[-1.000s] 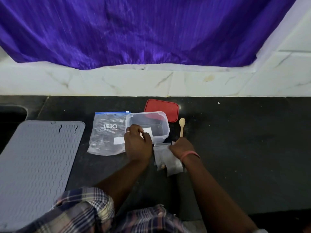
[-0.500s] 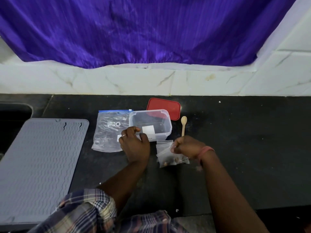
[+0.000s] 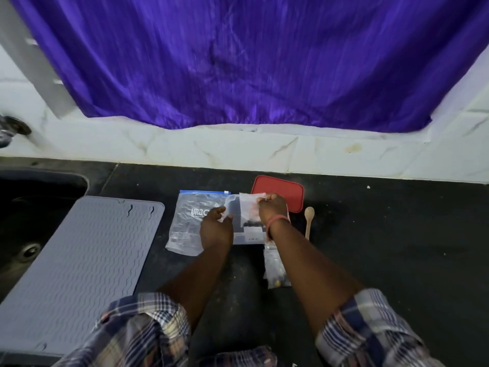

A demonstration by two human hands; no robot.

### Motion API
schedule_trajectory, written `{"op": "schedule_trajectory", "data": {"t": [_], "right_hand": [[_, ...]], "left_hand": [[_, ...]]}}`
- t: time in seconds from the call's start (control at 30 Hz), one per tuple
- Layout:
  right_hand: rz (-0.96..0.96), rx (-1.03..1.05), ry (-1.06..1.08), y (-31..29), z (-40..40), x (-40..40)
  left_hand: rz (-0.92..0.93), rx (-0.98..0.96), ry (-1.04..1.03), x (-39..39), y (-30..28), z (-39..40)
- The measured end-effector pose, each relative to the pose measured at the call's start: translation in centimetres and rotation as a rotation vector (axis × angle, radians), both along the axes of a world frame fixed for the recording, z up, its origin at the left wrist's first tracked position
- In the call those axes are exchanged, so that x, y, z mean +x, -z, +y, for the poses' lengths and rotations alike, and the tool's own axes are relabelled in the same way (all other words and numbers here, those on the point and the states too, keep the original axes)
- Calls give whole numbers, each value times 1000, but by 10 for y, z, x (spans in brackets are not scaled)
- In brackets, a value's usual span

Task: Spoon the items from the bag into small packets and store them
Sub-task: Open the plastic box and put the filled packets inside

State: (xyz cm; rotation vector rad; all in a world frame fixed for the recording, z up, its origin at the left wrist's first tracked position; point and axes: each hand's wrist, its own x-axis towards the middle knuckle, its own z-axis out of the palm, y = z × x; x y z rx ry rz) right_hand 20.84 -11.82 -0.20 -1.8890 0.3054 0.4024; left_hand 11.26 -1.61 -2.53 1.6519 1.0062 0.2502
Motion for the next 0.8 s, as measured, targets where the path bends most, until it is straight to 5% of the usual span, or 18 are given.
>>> {"op": "schedule_trajectory", "data": {"t": [0.33, 0.6, 0.8], "right_hand": [[324, -251, -130, 11, 38, 4], [-129, -563, -263, -1, 35, 14], [-492, -358, 219, -5, -58, -23]], "left_hand": [[41, 105, 48, 2, 9, 15], [29, 195, 5, -1, 6, 14], [-12, 225, -101, -6, 9, 1]]}}
